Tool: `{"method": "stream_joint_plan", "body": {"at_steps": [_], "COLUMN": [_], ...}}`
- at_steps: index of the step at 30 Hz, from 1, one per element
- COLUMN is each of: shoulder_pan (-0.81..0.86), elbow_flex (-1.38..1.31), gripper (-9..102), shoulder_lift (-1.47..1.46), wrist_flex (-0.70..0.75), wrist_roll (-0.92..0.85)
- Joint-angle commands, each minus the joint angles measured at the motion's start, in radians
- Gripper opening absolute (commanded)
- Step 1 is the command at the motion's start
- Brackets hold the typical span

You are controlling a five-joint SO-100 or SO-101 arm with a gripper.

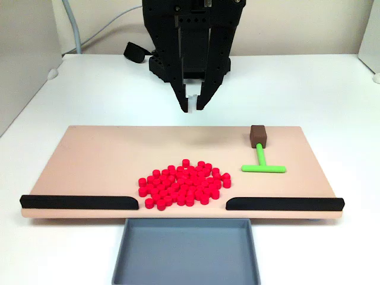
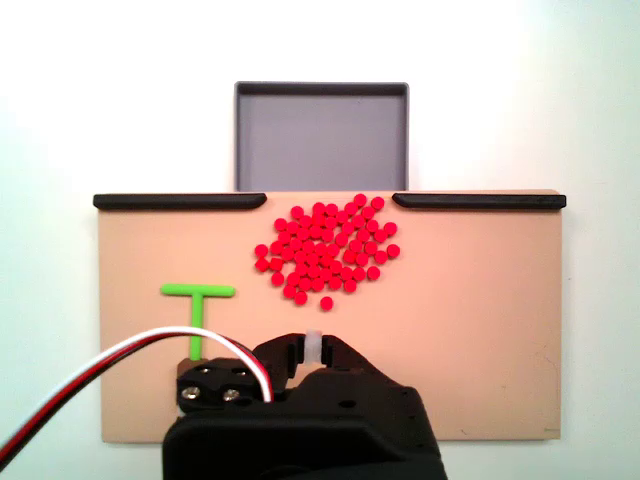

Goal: Grasp a green tool by the dark brown handle.

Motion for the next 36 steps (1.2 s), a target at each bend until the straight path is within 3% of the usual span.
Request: {"method": "stream_joint_plan", "body": {"at_steps": [1, 22, 36], "shoulder_pan": [-0.009, -0.075, -0.161], "elbow_flex": [-0.032, -0.034, -0.018], "gripper": [0, 0, 0], "shoulder_lift": [0.006, 0.018, 0.049], "wrist_flex": [0.003, 0.104, 0.124], "wrist_roll": [0.009, -0.028, 0.107]}}
